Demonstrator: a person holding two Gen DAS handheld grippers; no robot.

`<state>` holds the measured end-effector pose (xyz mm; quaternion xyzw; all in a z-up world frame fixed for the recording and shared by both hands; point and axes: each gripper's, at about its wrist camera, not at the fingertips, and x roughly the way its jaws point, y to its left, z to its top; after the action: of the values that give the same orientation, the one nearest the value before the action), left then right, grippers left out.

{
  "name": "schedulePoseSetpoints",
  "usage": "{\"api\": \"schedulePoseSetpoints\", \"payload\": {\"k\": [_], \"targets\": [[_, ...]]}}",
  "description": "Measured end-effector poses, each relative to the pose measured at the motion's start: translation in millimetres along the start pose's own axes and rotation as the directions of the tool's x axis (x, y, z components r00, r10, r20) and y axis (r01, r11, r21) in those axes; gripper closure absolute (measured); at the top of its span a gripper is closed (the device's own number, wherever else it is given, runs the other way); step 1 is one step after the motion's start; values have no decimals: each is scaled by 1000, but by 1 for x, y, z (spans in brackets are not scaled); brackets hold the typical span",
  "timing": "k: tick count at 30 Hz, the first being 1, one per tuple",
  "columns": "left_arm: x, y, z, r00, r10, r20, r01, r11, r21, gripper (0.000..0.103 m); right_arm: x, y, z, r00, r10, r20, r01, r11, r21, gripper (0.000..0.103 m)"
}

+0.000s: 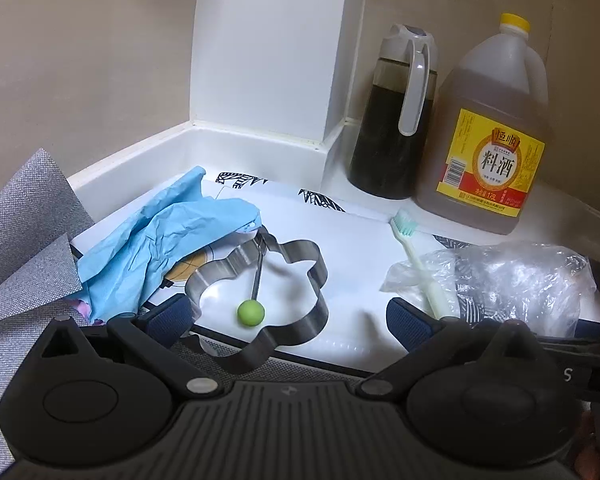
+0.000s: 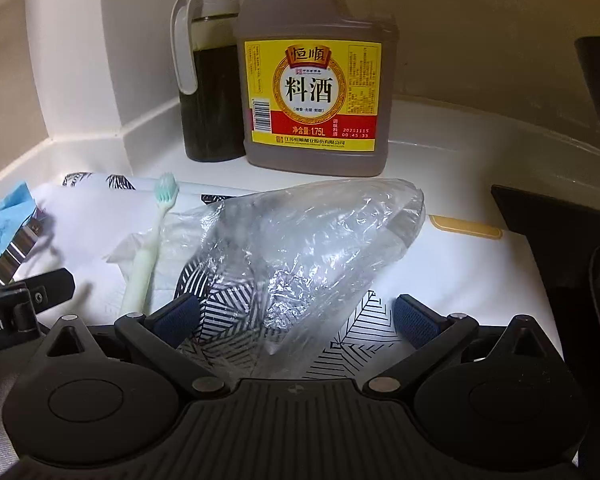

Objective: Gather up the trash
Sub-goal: 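Position the left tool over the metal egg ring while the right tool hovers over the plastic bag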

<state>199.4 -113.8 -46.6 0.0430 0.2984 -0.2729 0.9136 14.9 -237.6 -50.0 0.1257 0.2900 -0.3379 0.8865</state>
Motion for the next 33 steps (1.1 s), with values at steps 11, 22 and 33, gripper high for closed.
{"api": "schedulePoseSetpoints", "payload": {"k": [11,22,33], "targets": [[-13,6,8,997,-80,22,82,990,-113,0,0,0,0,1000,-1,3,1,1000,-1,0],[-21,3,3,988,117,104,-112,992,-53,0,0,1,1,1000,-4,2,4,1000,-5,0],[4,0,2,998,49,-44,-50,998,-27,0,1,2,1,1000,-11,-2,11,1000,-12,0]]}}
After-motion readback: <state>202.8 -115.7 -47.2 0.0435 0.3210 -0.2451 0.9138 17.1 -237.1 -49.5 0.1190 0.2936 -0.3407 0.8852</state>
